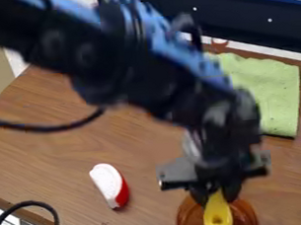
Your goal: Put the yellow knife in the orange pot
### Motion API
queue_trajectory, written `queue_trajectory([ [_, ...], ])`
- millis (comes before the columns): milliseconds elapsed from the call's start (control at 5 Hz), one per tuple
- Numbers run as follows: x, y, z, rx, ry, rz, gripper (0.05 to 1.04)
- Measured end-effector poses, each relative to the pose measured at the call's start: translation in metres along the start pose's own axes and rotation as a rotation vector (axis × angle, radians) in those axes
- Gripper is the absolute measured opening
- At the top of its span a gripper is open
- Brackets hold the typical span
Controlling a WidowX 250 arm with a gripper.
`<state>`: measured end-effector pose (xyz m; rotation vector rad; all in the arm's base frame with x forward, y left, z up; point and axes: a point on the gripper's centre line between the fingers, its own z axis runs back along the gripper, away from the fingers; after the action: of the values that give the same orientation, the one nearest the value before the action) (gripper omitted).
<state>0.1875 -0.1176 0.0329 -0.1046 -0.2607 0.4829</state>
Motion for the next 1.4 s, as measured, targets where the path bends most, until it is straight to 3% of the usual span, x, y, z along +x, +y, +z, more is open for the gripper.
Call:
queue_trajectory([
  [400, -0.024, -0.003, -0.009, -0.032, -0.023, -0.109, 0.311],
  [600, -0.028, -0.002, -0.009, -0.051, -0.015, -0.133, 0.311],
  [800, -0.029, 0.001, -0.009, -0.046, 0.032, -0.158, 0.375],
  [1000, -0.025, 0.001, -0.009, -0.056, 0.072, -0.166, 0.667],
  [1200, -0.019, 0.003, -0.009, -0.040, 0.064, -0.154, 0.947],
  [1400, -0.012, 0.001, -0.003, -0.055, 0.058, -0.126, 1.005],
])
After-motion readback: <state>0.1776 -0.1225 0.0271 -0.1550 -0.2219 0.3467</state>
